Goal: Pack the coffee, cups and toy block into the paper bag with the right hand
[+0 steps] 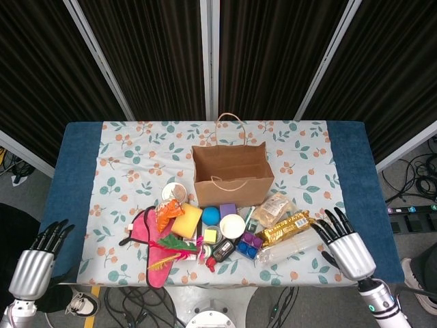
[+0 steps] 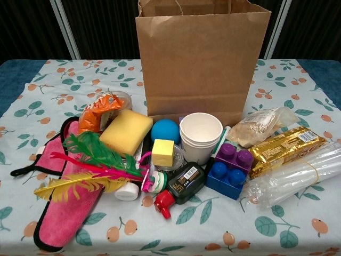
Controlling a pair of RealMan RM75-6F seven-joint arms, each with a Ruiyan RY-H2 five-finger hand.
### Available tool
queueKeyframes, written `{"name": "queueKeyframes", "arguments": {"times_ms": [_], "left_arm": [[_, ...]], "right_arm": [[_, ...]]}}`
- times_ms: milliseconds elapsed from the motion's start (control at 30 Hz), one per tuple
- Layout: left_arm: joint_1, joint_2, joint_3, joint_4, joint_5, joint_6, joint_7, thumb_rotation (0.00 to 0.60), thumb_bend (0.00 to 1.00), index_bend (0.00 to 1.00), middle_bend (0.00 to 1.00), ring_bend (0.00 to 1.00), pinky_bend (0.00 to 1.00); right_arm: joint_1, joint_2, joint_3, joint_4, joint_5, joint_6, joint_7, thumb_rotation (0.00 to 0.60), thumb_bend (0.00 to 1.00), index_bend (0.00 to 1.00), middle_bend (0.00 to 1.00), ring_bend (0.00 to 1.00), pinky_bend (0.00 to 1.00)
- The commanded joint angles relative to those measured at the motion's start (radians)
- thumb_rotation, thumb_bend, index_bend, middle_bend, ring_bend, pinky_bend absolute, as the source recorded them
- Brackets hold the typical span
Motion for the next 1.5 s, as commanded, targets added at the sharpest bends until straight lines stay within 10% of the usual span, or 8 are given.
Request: {"name": "queueKeyframes", "arguments": {"times_ms": [33,800,1500], "left_arm": [[0.000,-0.001,0.005,0.004,0.006,0.001,0.000,0.600,0.15,0.18,0.19,0.13,0.24],[-0.004,-0.008,0.007,0.030,0.004,-0.006,-0.007,0.600,0.15,0.18,0.19,0.13,0.24],[-0.006,-0.016,0.011,0.049,-0.007,-0.015,-0.028,0.600,0.15,0.18,0.19,0.13,0.24]], "right_arm": [[0.040,-0.016,0.047,-0.036,0.044,-0.045,-0.019,0.600,0.05,0.28,0.30,0.13,0.02],[0.243,-0.182,0.170,-0.033,0.380,-0.405,-0.197,0.600,0.12,0.34,0.34,0.19,0.11],[0.316,-0.350,0.177,0.110,0.468,-0.412,-0.263,0.600,0.24,0.60,0.51,0.38,0.21]]}}
